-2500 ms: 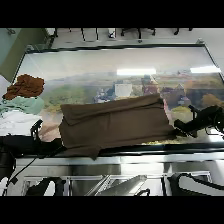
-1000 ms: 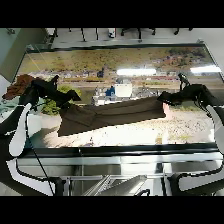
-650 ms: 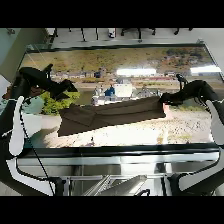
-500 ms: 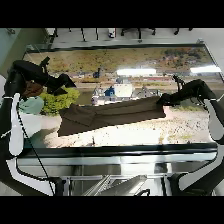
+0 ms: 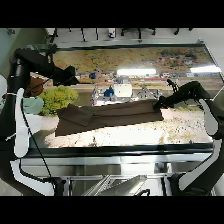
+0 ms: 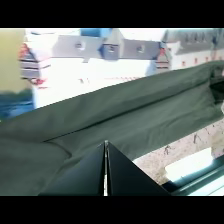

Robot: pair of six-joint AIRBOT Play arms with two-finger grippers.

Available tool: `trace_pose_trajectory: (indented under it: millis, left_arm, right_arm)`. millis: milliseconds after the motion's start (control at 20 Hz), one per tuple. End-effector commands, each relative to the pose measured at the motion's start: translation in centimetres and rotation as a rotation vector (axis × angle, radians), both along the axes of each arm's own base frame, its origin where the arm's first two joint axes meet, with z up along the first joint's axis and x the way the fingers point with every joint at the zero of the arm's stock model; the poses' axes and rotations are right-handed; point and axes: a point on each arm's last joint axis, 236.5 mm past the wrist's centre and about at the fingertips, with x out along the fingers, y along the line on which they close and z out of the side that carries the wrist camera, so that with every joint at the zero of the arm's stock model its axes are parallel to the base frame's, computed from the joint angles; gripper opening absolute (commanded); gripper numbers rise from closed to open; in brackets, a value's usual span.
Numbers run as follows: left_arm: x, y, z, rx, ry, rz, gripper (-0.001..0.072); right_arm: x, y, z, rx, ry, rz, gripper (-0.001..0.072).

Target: Fold the shirts.

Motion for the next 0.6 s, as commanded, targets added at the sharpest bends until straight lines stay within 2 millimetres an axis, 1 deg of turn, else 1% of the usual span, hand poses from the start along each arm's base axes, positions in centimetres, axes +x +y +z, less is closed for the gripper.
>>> trace_pose_trajectory:
  millis: [0,100,200,250,300,400,500,550]
  left_arm:
    - [-1.2,-6.9,-1.5,-0.007,-0.030,-0.094,0.0014]
    - [-2.7,-12.1,-5.4,-0.009,-0.014,-0.145,0.0014]
    - [-4.4,-17.1,-10.5,-0.004,0.004,-0.183,0.0013]
    - [-5.3,-19.5,-13.0,0.000,0.013,-0.203,0.0013]
    - [-6.3,-21.5,-15.0,-0.002,0.026,-0.226,0.0013]
    - [-8.5,-25.3,-18.2,-0.016,0.086,-0.285,0.0013]
    - [-10.3,-27.6,-20.1,-0.013,0.127,-0.345,0.0013]
    - [-10.8,-28.3,-20.6,-0.009,0.139,-0.368,0.0013]
  right_arm:
    - [0.0,-0.3,5.4,0.026,-0.076,0.005,0.0027]
    - [-1.0,-0.2,10.3,0.020,-0.139,0.033,0.0027]
    - [-2.4,0.4,15.5,0.010,-0.212,0.057,0.0027]
    - [-3.1,0.9,17.6,0.013,-0.248,0.069,0.0026]
    - [-3.9,1.2,19.4,0.012,-0.275,0.081,0.0027]
    - [-5.5,1.6,22.0,0.002,-0.294,0.083,0.0026]
    - [-6.5,1.3,24.2,-0.019,-0.341,0.078,0.0027]
    - [-6.8,1.0,25.1,-0.028,-0.362,0.065,0.0026]
